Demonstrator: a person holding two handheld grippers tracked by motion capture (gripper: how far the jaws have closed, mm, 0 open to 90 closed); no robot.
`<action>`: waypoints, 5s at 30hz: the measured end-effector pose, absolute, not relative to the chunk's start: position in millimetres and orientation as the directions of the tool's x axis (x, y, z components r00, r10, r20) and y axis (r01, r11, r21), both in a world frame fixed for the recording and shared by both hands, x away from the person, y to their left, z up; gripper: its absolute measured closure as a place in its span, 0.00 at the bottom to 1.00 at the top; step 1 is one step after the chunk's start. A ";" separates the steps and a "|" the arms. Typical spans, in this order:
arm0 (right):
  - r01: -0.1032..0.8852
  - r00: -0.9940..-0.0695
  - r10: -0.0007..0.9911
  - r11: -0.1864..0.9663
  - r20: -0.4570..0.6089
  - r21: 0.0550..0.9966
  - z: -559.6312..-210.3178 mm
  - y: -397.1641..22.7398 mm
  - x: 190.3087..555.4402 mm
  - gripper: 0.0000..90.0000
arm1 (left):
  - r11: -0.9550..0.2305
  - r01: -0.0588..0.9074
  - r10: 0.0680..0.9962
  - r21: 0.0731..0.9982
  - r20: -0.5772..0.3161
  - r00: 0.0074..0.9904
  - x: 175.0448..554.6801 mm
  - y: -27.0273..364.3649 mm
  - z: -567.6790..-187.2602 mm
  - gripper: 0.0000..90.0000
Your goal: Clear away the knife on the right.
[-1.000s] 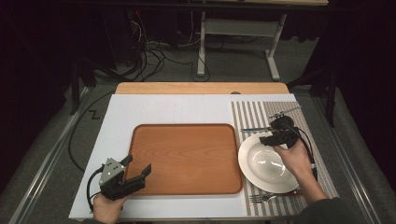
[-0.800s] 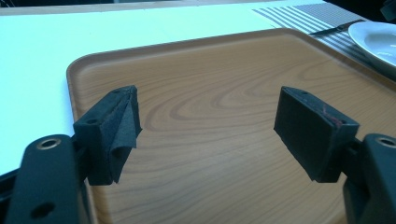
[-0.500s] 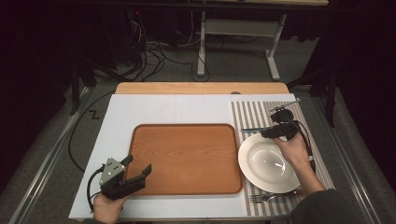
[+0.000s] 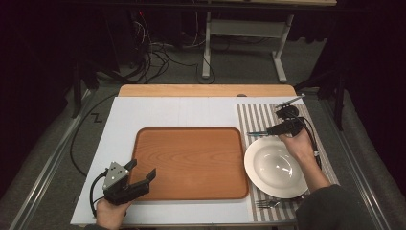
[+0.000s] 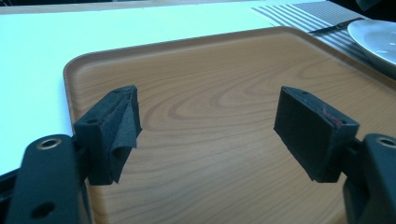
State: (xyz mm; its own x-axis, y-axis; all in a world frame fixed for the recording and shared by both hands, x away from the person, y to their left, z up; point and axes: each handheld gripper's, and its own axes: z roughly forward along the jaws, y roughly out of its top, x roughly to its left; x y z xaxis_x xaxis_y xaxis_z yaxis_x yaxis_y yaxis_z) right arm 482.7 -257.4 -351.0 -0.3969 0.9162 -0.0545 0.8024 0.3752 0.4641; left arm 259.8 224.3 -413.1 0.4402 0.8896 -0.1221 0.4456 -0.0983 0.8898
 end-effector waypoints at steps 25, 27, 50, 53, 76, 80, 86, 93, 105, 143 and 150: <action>0.840 -0.345 0.938 0.320 -0.025 0.438 -377.9 -294.3 514.0 0.44 | -0.111 0.457 0.887 0.882 -0.120 0.446 261.2 220.7 -414.5 0.26; 0.839 -0.353 0.935 0.326 -0.020 0.436 -379.2 -295.8 515.6 0.44 | -0.113 0.458 0.887 0.882 -0.119 0.446 261.6 220.5 -414.7 0.26; 0.846 -0.391 0.920 0.360 -0.002 0.393 -391.7 -297.0 530.1 0.39 | -0.116 0.463 0.886 0.879 -0.119 0.447 262.0 219.4 -415.1 0.26; 0.851 -0.390 0.921 0.359 0.005 0.383 -394.0 -297.6 530.3 0.39 | -0.117 0.464 0.886 0.878 -0.118 0.448 262.0 219.3 -415.1 0.26; 0.851 -0.405 0.914 0.392 -0.040 0.349 -395.1 -293.1 518.3 0.68 | -0.118 0.463 0.885 0.878 -0.119 0.451 261.4 219.3 -415.0 0.26; 0.851 -0.409 0.912 0.396 -0.037 0.345 -394.8 -294.8 516.8 0.75 | -0.117 0.463 0.884 0.879 -0.119 0.451 261.2 219.4 -415.0 0.26; 0.846 -0.419 0.907 0.407 -0.045 0.345 -394.5 -295.9 514.7 0.81 | -0.117 0.463 0.885 0.878 -0.119 0.450 261.2 219.3 -415.0 0.26; 0.842 -0.428 0.902 0.418 -0.051 0.341 -394.2 -295.4 514.9 0.86 | -0.118 0.464 0.885 0.878 -0.119 0.450 261.6 219.3 -415.1 0.26; 0.822 -0.419 0.903 0.422 -0.095 0.382 -385.5 -298.7 512.5 0.87 | -0.116 0.465 0.885 0.877 -0.121 0.450 262.1 219.2 -415.2 0.26; 0.717 -0.531 0.842 0.503 -0.090 0.483 -326.3 -274.9 442.0 0.87 | -0.115 0.461 0.886 0.880 -0.120 0.449 260.9 219.0 -414.6 0.26; 0.685 -0.586 0.808 0.532 -0.057 0.498 -324.9 -260.5 418.6 0.87 | -0.116 0.461 0.885 0.880 -0.119 0.450 261.0 218.8 -414.6 0.26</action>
State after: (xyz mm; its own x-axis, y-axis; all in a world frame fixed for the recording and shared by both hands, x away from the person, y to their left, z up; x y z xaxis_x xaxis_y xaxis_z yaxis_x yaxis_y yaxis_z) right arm 418.6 -260.5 -324.9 -0.5859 0.8084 -0.0568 0.6854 0.5317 0.4975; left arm 261.0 218.8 -414.6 0.4497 0.8852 -0.1192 0.4613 -0.1159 0.8797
